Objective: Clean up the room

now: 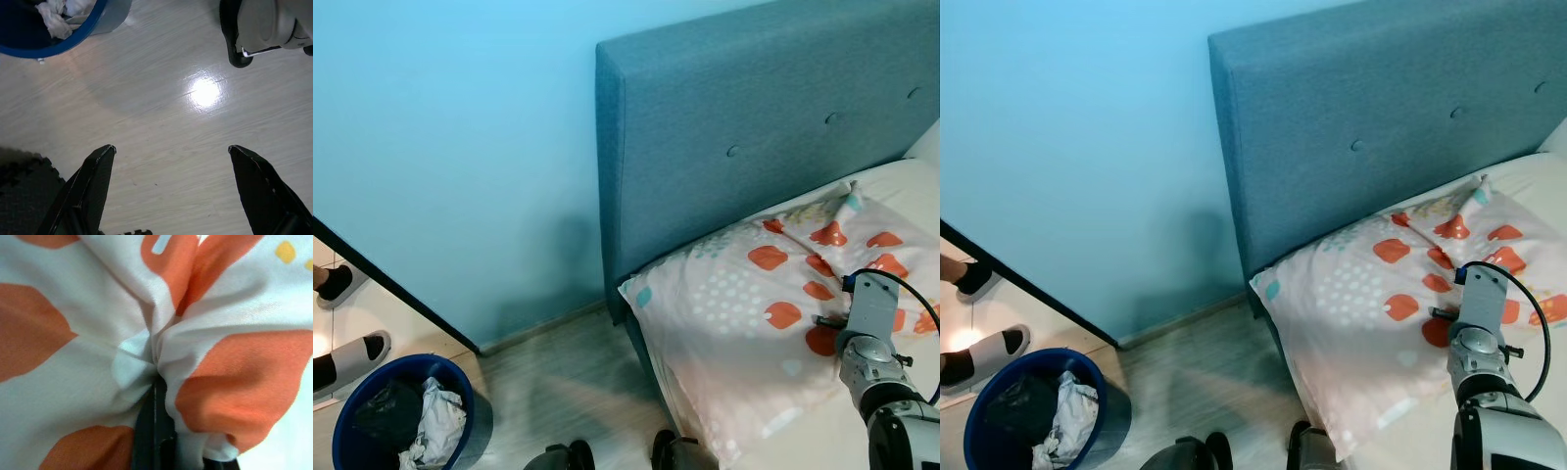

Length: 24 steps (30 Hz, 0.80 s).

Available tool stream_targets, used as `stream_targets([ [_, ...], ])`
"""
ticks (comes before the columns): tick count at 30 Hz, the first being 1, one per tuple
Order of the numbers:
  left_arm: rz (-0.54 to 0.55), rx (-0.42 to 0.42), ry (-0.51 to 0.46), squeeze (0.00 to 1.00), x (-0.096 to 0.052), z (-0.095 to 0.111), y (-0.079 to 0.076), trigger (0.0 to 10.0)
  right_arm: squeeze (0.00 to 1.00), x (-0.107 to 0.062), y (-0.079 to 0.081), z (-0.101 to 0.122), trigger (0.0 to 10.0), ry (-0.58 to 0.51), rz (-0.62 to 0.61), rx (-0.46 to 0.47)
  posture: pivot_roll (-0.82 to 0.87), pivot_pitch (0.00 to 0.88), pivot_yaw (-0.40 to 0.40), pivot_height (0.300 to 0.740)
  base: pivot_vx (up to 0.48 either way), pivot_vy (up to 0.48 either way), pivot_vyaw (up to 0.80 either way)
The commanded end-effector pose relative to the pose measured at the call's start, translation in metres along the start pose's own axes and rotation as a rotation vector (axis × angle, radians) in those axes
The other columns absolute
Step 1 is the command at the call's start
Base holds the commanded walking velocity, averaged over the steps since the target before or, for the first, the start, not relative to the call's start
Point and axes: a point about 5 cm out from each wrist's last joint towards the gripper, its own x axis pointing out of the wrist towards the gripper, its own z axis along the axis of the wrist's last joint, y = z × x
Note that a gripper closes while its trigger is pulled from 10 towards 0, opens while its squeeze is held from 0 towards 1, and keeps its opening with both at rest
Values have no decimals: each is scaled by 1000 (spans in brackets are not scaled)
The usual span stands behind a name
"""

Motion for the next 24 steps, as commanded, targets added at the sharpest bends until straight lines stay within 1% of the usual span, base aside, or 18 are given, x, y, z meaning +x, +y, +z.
stream_targets([
  [1,29,-44,58,0,-6,-19,3,10000,1000,0,-8,-7,10000,27,-37,-27,57,346,17,740,0,0,0],
  [2,41,-58,53,0,-6,-18,3,10000,1000,0,-10,-6,10000,31,-49,-43,58,339,13,740,0,0,0],
  [4,41,-58,53,0,-6,-18,3,10000,1000,0,-10,-6,10000,31,-49,-43,58,339,13,740,0,0,0],
  [9,67,-72,46,0,-4,-15,2,10000,1000,0,-9,-11,10000,73,-63,-74,56,315,5,740,0,0,0],
  [10,79,-80,3,0,-1,3,15,10000,1000,-1,-9,-15,10000,118,-67,-118,59,291,0,740,0,0,0],
  [11,79,-80,3,0,-1,3,15,10000,1000,-1,-9,-15,10000,118,-67,-118,59,291,0,740,0,0,0],
  [13,91,-84,-23,0,1,14,23,10000,1000,-1,-11,-17,10000,144,-80,-171,62,274,-5,740,0,0,0],
  [15,94,-92,-39,0,3,20,23,10000,1000,0,-15,-15,10000,155,-87,-203,57,261,-8,740,0,0,0],
  [17,94,-92,-39,0,3,20,23,10000,1000,0,-15,-15,10000,155,-87,-203,57,261,-8,740,0,0,0],
  [18,92,-97,-51,0,4,24,22,10000,1000,1,-16,-13,10000,155,-87,-234,50,246,-11,740,0,0,0],
  [20,92,-97,-51,0,4,24,22,10000,1000,1,-16,-13,10000,155,-87,-234,50,246,-11,740,0,0,0],
  [22,81,-108,-71,0,7,32,18,10000,1000,4,-33,3,10000,109,-166,-310,38,200,-12,740,0,0,0],
  [24,75,-112,-79,0,9,37,15,10000,1000,5,-45,14,10000,78,-215,-335,36,197,-13,740,0,0,0],
])
